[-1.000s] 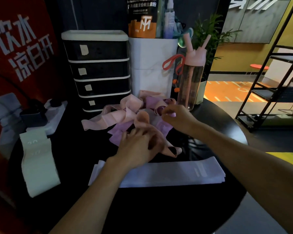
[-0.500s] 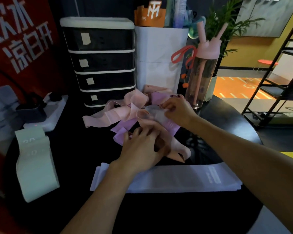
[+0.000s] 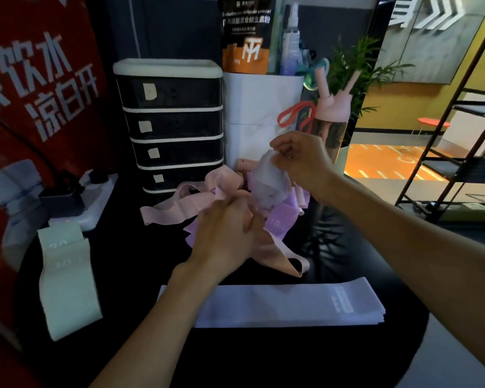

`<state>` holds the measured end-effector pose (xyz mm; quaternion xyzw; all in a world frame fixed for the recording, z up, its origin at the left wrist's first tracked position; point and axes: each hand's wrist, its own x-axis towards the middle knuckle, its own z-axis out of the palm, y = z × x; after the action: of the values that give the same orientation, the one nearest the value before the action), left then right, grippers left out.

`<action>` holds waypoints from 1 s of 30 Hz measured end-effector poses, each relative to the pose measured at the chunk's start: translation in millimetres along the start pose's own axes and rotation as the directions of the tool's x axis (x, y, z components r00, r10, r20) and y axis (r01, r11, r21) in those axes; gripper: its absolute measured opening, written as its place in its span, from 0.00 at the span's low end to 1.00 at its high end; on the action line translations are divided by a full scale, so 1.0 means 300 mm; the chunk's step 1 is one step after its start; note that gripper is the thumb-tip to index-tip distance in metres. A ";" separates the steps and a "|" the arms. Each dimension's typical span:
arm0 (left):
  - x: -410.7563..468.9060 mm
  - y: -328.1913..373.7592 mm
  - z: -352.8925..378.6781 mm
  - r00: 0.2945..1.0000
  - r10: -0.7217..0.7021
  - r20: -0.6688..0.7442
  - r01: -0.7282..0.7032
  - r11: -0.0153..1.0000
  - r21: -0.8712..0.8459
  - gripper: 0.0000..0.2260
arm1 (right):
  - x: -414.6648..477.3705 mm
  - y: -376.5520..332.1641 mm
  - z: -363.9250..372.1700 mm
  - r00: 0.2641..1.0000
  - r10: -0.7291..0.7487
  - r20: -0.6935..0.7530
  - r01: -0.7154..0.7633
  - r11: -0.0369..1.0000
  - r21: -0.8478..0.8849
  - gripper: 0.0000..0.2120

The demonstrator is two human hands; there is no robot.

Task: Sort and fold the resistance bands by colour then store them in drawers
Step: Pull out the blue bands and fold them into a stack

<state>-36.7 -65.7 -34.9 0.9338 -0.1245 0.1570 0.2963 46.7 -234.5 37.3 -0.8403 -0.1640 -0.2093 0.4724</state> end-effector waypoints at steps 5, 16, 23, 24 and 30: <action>0.052 0.049 -0.101 0.990 -0.113 -0.079 0.077 0.929 -0.361 0.14 | -0.019 -0.107 -0.047 1.000 -0.030 -0.006 0.031 0.991 0.129 0.12; 0.082 0.149 -0.227 0.972 -0.175 -0.157 0.006 0.687 -0.727 0.13 | -0.087 -0.246 -0.098 0.998 -0.069 0.011 0.066 0.978 0.197 0.14; 0.075 0.193 -0.279 0.918 -0.192 -0.347 -0.146 0.650 -0.746 0.10 | -0.126 -0.269 -0.109 0.991 0.035 0.131 -0.066 0.968 0.240 0.22; 0.073 0.202 -0.287 0.916 -0.186 -0.354 -0.157 0.648 -0.745 0.09 | -0.128 -0.273 -0.112 0.988 0.051 0.143 -0.087 0.963 0.256 0.24; 0.059 0.210 -0.304 0.931 -0.121 -0.345 -0.197 0.631 -0.751 0.08 | -0.120 -0.310 -0.125 0.994 0.069 0.088 -0.090 0.958 0.272 0.27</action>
<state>-61.0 -64.0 74.8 0.6664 -0.1427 0.2644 0.6824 -35.6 -223.3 104.0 -0.7798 -0.1759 -0.1323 0.5860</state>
